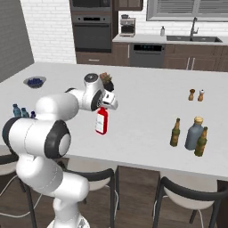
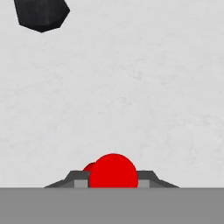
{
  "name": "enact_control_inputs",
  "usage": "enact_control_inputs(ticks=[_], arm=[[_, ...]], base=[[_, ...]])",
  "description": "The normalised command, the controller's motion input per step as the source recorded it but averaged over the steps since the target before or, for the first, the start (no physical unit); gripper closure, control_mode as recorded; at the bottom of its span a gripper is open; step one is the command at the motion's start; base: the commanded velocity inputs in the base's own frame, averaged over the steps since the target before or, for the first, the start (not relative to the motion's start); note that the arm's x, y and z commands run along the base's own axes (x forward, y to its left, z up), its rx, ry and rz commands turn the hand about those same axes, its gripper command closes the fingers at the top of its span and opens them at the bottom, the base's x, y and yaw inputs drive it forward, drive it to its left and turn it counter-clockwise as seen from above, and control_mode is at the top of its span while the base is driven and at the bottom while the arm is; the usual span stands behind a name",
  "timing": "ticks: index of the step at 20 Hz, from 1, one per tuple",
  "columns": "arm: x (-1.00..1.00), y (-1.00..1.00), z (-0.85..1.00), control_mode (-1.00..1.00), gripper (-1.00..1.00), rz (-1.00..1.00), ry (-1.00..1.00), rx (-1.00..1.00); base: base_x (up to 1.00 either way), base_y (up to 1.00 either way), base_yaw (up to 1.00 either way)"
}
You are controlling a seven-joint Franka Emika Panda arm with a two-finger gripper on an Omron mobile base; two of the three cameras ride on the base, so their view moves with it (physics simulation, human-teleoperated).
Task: Move the plastic bottles in the middle to the plastics group, and the glass bottles in the middle to the glass group.
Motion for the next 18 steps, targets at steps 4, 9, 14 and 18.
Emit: enact_control_inputs(ticks=[4, 9, 14, 18], arm=[[-0.29, -0.90, 0.01, -1.00, 1.00, -0.17, -0.10, 0.07], [-0.13, -0.83, 0.00, -1.00, 1.00, -0.09, -0.16, 0.00], [-0.05, -0.77, 0.00, -1.00, 1.00, -0.08, -0.05, 0.00], [0.00, -0.56, 0.06, -1.00, 1.00, -0.13, 0.00, -0.01]], base=[[0.00, 0.00, 0.00], [0.00, 0.00, 0.00], [0.00, 0.00, 0.00], [0.00, 0.00, 0.00]])
